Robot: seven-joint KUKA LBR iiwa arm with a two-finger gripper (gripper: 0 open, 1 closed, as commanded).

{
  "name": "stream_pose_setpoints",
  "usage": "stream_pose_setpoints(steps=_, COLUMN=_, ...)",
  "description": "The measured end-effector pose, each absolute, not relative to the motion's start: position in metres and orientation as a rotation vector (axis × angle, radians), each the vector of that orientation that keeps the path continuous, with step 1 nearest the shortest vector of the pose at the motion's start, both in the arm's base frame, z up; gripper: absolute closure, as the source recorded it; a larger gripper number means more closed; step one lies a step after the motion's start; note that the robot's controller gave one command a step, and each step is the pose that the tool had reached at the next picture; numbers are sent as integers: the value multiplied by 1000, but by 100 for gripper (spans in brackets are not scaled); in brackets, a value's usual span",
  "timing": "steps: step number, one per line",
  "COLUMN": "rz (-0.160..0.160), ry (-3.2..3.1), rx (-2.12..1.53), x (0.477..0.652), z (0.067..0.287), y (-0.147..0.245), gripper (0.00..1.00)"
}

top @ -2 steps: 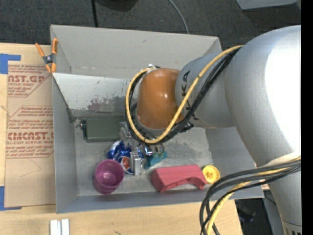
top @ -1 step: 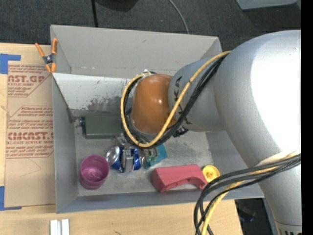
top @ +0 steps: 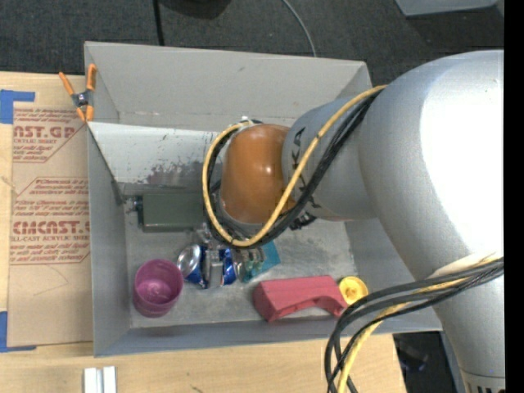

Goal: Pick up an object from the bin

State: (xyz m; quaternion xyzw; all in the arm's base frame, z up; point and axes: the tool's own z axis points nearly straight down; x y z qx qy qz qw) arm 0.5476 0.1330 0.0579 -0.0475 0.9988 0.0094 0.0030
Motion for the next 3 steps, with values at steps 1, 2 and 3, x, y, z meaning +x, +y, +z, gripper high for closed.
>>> stream_pose_setpoints(steps=1, rz=30, ry=3131, rx=-145, x=547, z=60, y=133, gripper=100)
stream_pose_setpoints(steps=2, rz=29, ry=3128, rx=-145, x=547, z=70, y=133, gripper=100)
stream_pose_setpoints(steps=3, rz=28, ry=3124, rx=-145, x=549, z=89, y=132, gripper=100)
